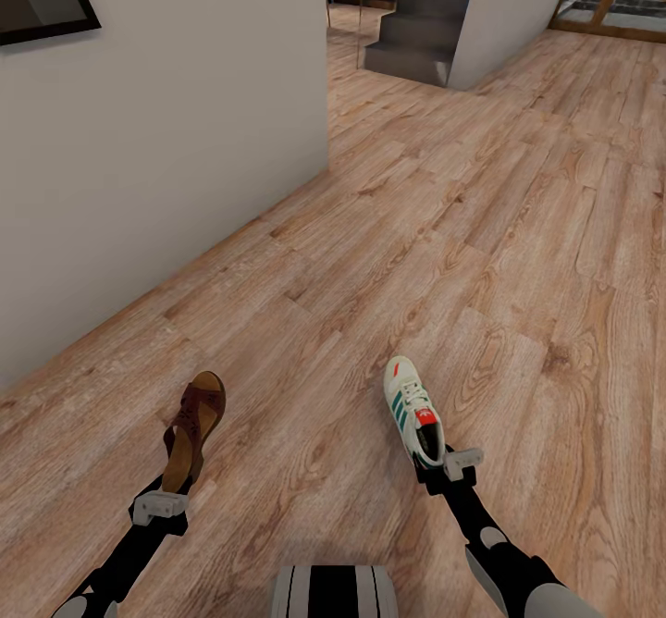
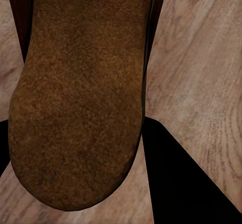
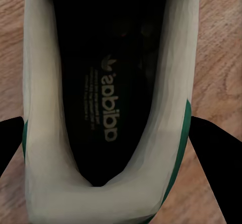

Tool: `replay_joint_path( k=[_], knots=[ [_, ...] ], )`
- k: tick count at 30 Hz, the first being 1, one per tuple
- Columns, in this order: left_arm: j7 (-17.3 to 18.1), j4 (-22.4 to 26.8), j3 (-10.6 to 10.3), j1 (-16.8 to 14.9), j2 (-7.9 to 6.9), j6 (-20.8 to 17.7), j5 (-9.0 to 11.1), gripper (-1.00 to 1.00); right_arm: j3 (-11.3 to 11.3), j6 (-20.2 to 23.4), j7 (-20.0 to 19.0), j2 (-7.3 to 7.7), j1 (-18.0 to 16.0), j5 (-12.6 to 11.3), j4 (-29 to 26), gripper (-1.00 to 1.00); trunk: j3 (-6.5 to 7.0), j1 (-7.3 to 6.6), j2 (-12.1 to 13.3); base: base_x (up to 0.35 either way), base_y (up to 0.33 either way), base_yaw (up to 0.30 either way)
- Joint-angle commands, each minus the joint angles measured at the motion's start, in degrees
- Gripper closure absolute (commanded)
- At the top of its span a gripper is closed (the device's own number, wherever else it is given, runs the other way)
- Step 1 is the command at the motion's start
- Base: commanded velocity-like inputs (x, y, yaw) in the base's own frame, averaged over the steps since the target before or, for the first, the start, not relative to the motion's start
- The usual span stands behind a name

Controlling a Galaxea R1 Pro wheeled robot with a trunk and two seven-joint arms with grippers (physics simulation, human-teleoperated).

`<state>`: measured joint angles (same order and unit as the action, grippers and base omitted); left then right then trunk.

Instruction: Pick up the two gym shoes and the two sandals from the corridor floor and place them onto the hallstand (shoe rack) in the corridor, making sure they are on the rack and not on the floor. Arrange them so the two gym shoes are next to each other and the two sandals are next to each other.

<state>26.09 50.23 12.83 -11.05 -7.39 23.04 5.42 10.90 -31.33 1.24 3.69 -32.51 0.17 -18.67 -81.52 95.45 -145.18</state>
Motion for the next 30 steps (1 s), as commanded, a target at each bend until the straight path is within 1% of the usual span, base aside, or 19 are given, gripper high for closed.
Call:
replay_joint_path(
  k=[1, 11, 24, 30],
  knots=[
    [0.5, 0.0, 0.1, 0.0, 0.01, 0.0, 0.4, 1.00, 0.2, -0.2, 0.2, 0.06, 0.0, 0.0, 0.0, 1.00, -0.03, -0.01, 0.0, 0.000, 0.000, 0.000],
    [0.5, 0.0, 0.1, 0.0, 0.01, 0.0, 0.4, 1.00, 0.3, -0.2, 0.2, 0.09, 0.0, 0.0, 0.0, 1.00, 0.04, -0.01, 0.0, 0.000, 0.000, 0.000],
    [0.5, 0.0, 0.1, 0.0, -0.01, 0.0, 0.4, 1.00, 0.2, -0.2, 0.2, 0.09, 0.0, 0.0, -0.1, 1.00, 0.84, -0.01, 0.0, 0.000, 0.000, 0.000],
    [0.5, 0.0, 0.1, 0.0, -0.05, 0.0, 0.4, 1.00, 0.1, -0.1, 0.1, 0.15, 0.0, -0.1, -0.1, 1.00, 0.95, -0.01, 0.0, 0.000, 0.000, 0.000]
  ],
)
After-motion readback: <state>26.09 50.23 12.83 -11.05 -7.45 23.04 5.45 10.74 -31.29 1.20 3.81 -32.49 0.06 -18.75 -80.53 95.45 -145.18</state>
